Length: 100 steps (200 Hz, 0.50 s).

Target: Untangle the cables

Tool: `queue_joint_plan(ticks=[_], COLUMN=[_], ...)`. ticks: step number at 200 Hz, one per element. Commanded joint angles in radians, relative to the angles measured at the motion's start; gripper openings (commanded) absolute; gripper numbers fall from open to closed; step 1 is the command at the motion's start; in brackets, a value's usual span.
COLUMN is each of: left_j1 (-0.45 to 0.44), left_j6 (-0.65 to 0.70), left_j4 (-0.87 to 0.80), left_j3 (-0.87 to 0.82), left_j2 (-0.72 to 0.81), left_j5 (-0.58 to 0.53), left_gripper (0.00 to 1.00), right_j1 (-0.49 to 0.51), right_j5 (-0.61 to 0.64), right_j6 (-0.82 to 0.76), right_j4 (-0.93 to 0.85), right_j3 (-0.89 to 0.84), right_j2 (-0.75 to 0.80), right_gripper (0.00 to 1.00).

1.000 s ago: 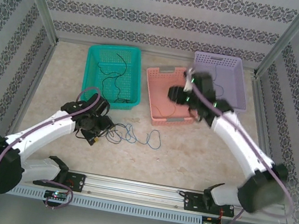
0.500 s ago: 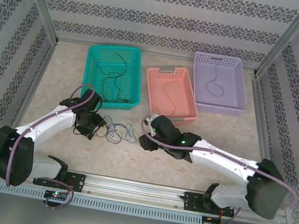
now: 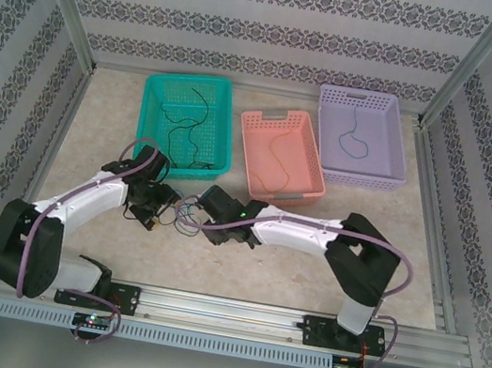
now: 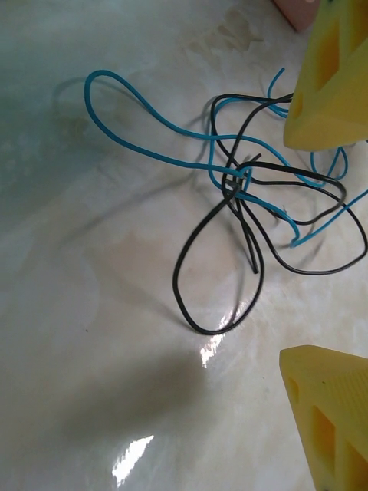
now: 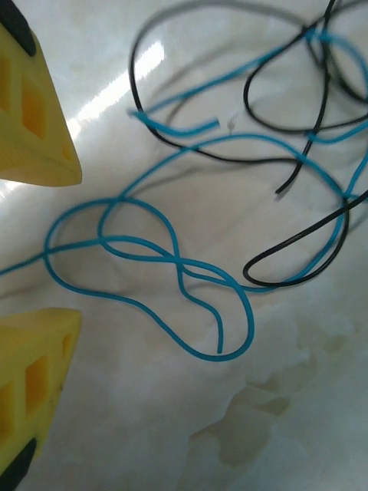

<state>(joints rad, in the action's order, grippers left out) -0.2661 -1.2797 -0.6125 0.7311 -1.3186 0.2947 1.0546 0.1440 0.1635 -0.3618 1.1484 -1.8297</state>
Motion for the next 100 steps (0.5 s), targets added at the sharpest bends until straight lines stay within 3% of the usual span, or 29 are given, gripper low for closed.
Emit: queue_joint_plan(ticks=[1, 26, 45, 77, 100], left_j1=[-0.005, -0.041, -0.076, -0.108, -0.107], left_j6=[0.002, -0.001, -0.002, -0.003, -0.004], left_j4=[0.063, 0.091, 0.091, 0.047, 0.019], left_j3=[0.012, 0.033, 0.051, 0.045, 0.014], left_j2=[-0.035, -0.093, -0.142, -0.18, -0.18], left_j5=[0.014, 0.001, -0.025, -0.111, -0.168], left_gripper=[0.68, 0.65, 0.6, 0.36, 0.11], right_j1=[0.004, 0.004, 0.004, -0.01, -0.048], right_j5=[0.079, 0.06, 0.04, -0.092, -0.197], right_j6=[-0.027, -0.034, -0.039, -0.054, -0.044], right_j4=[-0.096, -0.084, -0.076, -0.055, -0.073], right_j3=[0.06, 0.042, 0.009, -0.069, -0.117], right_j2=[-0.067, -0.051, 0.009, 0.166, 0.273], right_gripper=[0.4, 0.13, 0.0, 0.0, 0.0])
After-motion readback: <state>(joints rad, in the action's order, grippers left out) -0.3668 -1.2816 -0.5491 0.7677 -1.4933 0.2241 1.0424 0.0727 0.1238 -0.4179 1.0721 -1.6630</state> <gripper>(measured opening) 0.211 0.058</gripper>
